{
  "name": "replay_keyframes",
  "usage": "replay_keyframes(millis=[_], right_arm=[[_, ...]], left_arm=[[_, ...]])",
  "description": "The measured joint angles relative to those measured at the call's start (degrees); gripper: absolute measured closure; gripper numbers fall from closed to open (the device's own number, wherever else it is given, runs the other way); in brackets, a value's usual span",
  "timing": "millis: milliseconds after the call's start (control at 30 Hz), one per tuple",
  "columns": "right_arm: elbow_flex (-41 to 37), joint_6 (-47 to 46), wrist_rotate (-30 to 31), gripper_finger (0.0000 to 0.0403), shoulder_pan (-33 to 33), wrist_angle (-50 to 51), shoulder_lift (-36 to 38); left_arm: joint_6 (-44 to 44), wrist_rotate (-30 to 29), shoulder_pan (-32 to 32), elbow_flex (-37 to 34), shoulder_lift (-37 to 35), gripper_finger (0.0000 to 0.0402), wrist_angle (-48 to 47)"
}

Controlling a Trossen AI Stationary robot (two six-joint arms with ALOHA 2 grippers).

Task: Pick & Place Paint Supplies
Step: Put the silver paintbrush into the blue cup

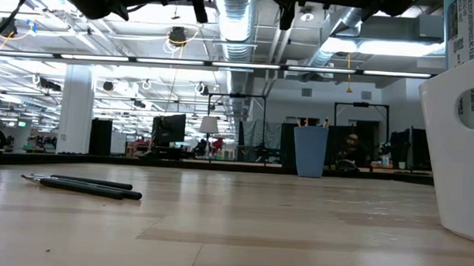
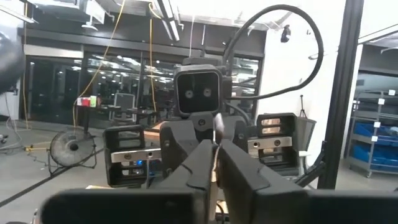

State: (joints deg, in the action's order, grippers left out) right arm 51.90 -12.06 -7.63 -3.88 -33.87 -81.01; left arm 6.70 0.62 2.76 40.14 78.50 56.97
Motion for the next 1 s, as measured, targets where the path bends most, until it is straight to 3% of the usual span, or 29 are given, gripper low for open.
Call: replay_keyframes(millis=[100, 533, 800, 1000], right_arm=[[0.0, 0.0, 0.1, 0.0383, 0.0, 0.0, 0.0], [0.0, 0.0, 0.3, 0.0322, -0.3, 7.1, 0.1], [0.0, 1.3, 0.3, 0.0252, -2.9, 21.6, 7.5], [0.0, 1.9, 0.6, 0.0184, -3.9, 26.2, 10.6]], left_arm=[[0.1, 0.3, 0.0, 0.0, 0.0, 0.0395, 0.1], [1.3, -0.1, 0.0, 0.0, 0.0, 0.0400, 0.0], [1.3, -0.7, 0.0, 0.1, -0.3, 0.0401, -7.8], [1.3, -0.4, 1.4, 0.0, -0.3, 0.0401, -9.6]])
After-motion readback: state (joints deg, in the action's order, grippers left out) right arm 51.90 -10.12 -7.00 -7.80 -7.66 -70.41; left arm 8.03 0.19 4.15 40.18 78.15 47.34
